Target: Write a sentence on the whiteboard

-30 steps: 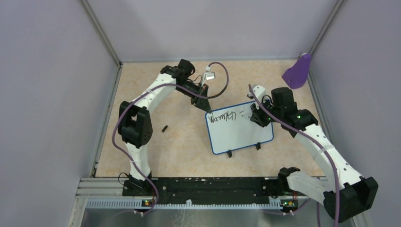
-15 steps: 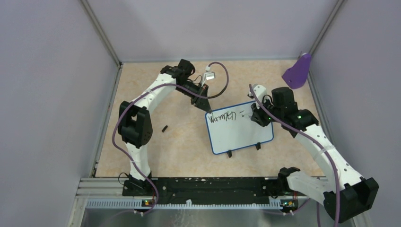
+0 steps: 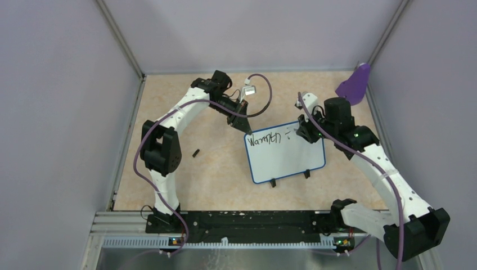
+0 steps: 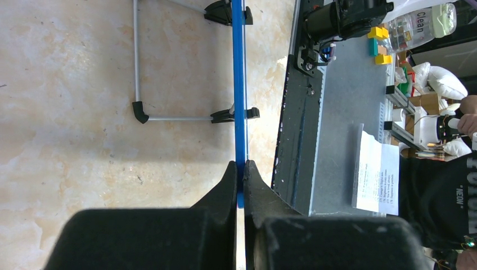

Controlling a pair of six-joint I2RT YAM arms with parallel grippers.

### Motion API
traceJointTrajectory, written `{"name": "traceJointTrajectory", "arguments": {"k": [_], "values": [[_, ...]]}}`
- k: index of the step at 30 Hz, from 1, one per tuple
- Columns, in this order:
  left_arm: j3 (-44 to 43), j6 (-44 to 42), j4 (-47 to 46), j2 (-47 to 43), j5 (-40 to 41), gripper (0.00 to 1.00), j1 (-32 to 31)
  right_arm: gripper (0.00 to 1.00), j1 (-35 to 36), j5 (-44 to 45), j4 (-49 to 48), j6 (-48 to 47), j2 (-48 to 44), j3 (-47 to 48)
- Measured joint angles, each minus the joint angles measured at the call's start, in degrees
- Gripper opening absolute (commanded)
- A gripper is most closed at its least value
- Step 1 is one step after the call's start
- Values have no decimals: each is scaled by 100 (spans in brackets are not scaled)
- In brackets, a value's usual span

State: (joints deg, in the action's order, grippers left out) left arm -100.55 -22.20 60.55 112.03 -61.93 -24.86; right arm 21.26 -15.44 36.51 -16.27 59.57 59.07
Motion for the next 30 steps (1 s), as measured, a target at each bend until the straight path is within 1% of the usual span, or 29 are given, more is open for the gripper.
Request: {"name": "traceJointTrajectory", "arguments": {"k": [12, 30], "values": [[0, -4, -9, 0, 7, 0, 0, 0, 0, 26, -11, -20, 63, -31], [0, -2, -2, 0, 2, 0, 0, 0, -7, 184, 179, 7, -208, -81]]}}
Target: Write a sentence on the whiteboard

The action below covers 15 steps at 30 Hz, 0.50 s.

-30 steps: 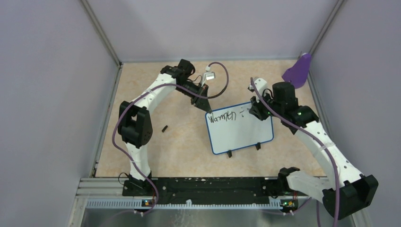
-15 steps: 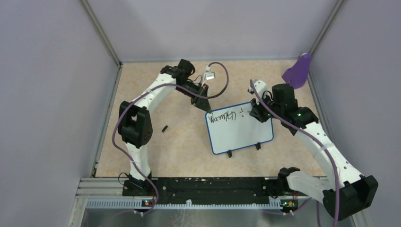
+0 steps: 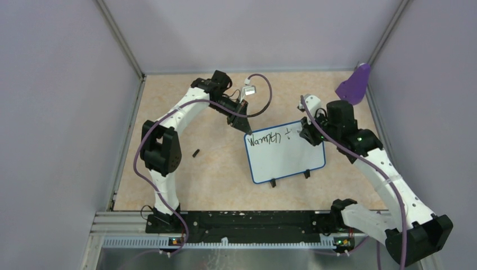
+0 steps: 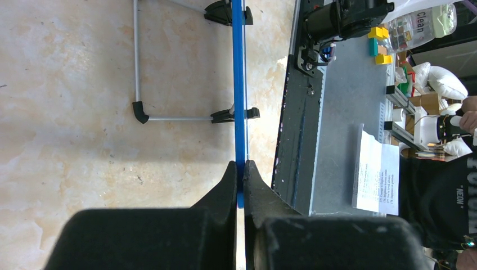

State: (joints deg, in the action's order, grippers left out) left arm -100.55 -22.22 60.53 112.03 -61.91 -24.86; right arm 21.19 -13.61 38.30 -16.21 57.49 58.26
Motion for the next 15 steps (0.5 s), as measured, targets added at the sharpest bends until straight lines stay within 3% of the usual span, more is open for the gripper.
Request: {"name": "traceJointTrajectory", "arguments": {"k": [15], "values": [[0, 0, -9, 0, 7, 0, 0, 0, 0, 142, -7, -28, 122, -66]]}}
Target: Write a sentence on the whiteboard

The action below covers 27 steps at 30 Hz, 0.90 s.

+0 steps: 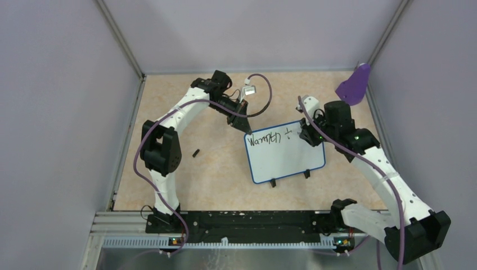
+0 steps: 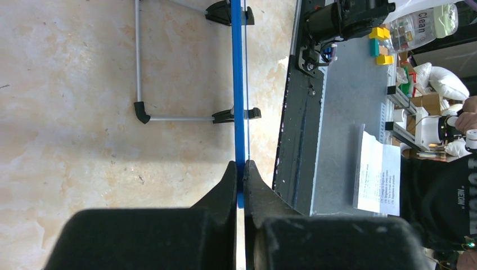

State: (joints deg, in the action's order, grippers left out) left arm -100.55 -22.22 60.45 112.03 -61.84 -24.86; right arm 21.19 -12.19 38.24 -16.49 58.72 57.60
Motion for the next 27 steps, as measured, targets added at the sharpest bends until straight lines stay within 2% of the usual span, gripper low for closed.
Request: {"name": "traceJointTrajectory", "arguments": {"k": [27], "values": [[0, 0, -20, 0, 15, 0, 0, 0, 0, -116, 90, 114, -24, -144]]}}
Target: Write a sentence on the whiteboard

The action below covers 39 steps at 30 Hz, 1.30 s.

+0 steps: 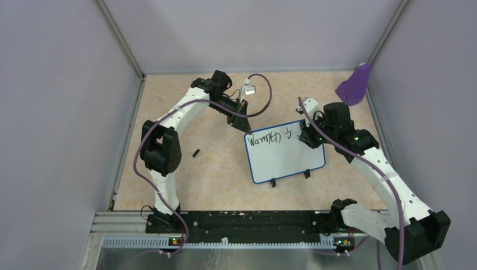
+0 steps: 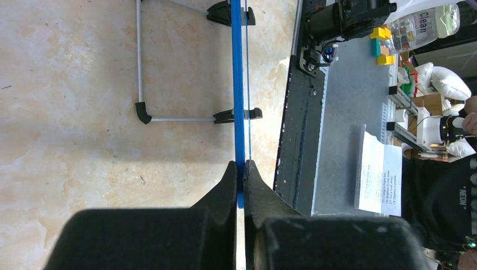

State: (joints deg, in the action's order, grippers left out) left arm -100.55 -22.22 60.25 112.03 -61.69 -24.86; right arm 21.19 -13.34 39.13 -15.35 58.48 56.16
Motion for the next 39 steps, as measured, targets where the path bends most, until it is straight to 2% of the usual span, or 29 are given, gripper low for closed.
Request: {"name": "traceJointTrajectory", "arguments": {"k": [16, 35, 39], "values": [[0, -2, -24, 0, 2, 0, 0, 0, 0, 391, -175, 11, 2, 138], [7, 13, -13, 0, -22, 0, 0, 0, 2, -24, 514, -341, 2, 55], [7, 48, -17, 0, -22, 21, 2, 0, 2, -315, 632, -354, -17, 249]]}}
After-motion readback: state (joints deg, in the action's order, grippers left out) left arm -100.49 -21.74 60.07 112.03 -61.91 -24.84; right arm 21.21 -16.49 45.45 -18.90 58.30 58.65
